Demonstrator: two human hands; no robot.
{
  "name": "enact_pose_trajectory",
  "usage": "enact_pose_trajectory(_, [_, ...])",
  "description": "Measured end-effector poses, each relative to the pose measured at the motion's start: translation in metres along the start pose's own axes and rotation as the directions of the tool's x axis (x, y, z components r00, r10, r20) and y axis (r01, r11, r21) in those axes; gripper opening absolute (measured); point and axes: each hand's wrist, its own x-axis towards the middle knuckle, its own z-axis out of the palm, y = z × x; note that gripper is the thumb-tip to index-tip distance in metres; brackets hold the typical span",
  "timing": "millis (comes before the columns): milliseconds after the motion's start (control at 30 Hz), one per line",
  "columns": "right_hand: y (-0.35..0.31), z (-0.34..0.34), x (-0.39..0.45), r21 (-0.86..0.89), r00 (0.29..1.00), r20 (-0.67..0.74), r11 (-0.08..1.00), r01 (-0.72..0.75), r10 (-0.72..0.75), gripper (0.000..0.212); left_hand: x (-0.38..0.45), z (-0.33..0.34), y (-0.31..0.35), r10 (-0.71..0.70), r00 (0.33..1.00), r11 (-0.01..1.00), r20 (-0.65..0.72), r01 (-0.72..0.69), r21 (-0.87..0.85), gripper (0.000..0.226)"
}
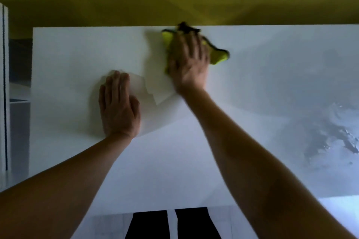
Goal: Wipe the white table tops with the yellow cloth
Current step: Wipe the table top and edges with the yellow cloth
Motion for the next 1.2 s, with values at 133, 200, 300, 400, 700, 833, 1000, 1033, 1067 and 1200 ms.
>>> enact_pose_trajectory(133, [-0.023,-0.001,-0.037,0.011,0.982,0.119,0.990,0.144,-0.144,0.055,-0.002,0.001,-0.003,0.019,1.000,1.000,-0.007,-0.019,-0.006,0.064])
enact_pose_trajectory(200, [-0.004,-0.012,-0.036,-0.005,0.989,0.080,0.992,0.126,-0.125,0.053,-0.001,0.001,-0.003,0.021,1.000,1.000,-0.010,-0.021,-0.009,0.064])
enact_pose_trajectory(300, [0.054,-0.036,-0.036,-0.060,0.994,-0.064,0.994,-0.087,0.083,0.047,-0.001,0.003,-0.003,0.006,1.000,1.000,-0.024,-0.007,-0.014,0.062])
enact_pose_trajectory(400, [0.121,-0.075,-0.048,-0.107,0.957,-0.055,0.951,-0.289,0.285,0.056,-0.001,0.005,-0.002,-0.003,0.999,1.000,-0.041,0.002,-0.012,0.061])
enact_pose_trajectory(700, [0.029,-0.059,-0.169,-0.052,0.962,-0.062,0.961,-0.270,0.267,0.059,0.000,0.007,-0.003,-0.023,1.000,0.999,-0.013,0.022,-0.040,0.061])
enact_pose_trajectory(833, [-0.062,-0.048,-0.252,0.008,0.983,0.067,0.985,-0.171,0.170,0.059,0.001,0.003,-0.004,-0.012,1.000,0.998,0.029,0.013,-0.054,0.062])
enact_pose_trajectory(1000, [-0.089,-0.051,-0.314,0.022,0.988,0.153,1.000,0.008,-0.011,0.058,0.000,0.000,-0.005,0.006,0.998,0.998,0.059,-0.003,-0.060,0.063])
enact_pose_trajectory(1033, [-0.082,-0.055,-0.317,0.025,0.987,0.157,0.999,0.035,-0.039,0.057,-0.001,-0.001,-0.005,0.013,0.998,0.998,0.058,-0.010,-0.055,0.064])
enact_pose_trajectory(1067, [-0.073,-0.059,-0.318,0.024,0.988,0.150,0.999,0.042,-0.045,0.056,-0.002,-0.001,-0.005,0.021,0.998,0.998,0.057,-0.018,-0.054,0.064])
enact_pose_trajectory(1200, [-0.022,-0.083,-0.321,-0.043,0.989,0.028,0.989,-0.143,0.144,0.052,-0.007,0.001,-0.004,0.068,0.998,0.995,-0.001,-0.068,-0.069,0.062])
